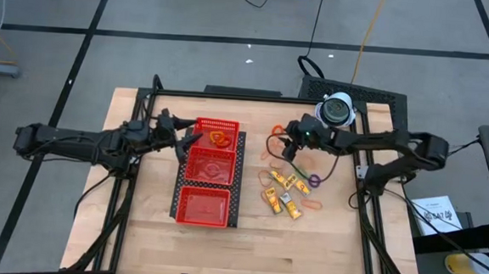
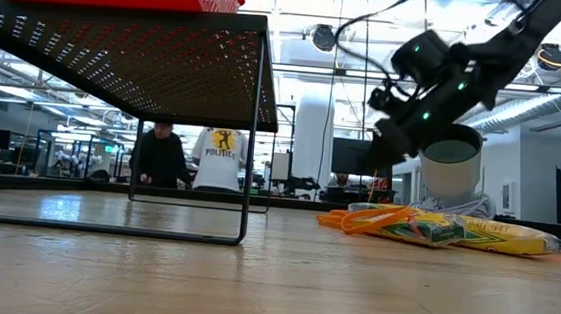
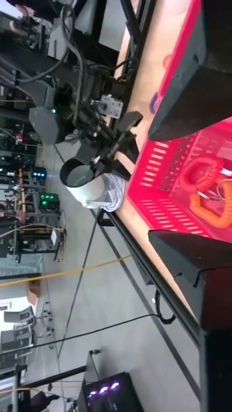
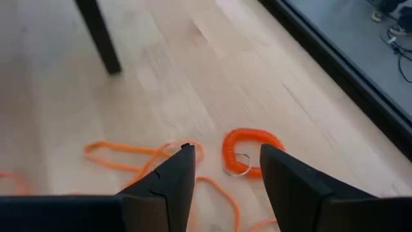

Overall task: Pick & Place Office Desk Supplies
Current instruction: Put the orange spring keychain into the top red basket on the shelf

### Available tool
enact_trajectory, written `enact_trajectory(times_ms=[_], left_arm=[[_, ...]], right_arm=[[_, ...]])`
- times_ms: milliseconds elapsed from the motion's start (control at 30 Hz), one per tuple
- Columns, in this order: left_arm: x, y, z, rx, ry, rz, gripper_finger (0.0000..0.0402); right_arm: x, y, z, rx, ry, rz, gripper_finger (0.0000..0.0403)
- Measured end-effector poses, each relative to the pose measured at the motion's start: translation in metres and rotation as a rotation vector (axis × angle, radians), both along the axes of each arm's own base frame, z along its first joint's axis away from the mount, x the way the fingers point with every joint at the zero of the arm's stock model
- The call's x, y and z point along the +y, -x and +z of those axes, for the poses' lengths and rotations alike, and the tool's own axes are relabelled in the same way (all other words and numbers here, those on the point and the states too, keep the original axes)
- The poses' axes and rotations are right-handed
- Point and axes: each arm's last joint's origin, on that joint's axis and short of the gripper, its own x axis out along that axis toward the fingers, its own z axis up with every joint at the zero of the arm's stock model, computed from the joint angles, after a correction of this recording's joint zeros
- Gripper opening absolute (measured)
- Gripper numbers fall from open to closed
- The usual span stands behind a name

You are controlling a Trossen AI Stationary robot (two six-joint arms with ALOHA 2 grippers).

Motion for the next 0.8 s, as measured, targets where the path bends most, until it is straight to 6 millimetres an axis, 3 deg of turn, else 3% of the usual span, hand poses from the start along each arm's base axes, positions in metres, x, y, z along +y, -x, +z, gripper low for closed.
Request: enact_trajectory(times_ms=[400, 800], left_arm=[[0.0, -0.001, -0.001, 0.007, 0.003, 0.0, 0.0251], [0.0, -0.001, -0.001, 0.007, 0.003, 0.001, 0.0251]], right_arm=[[-0.029, -0.008, -0.046, 0.014, -0.048, -0.01, 0.016], [-0.033, -0.009, -0.075, 0.084, -0.099, 0.023, 0.0156]])
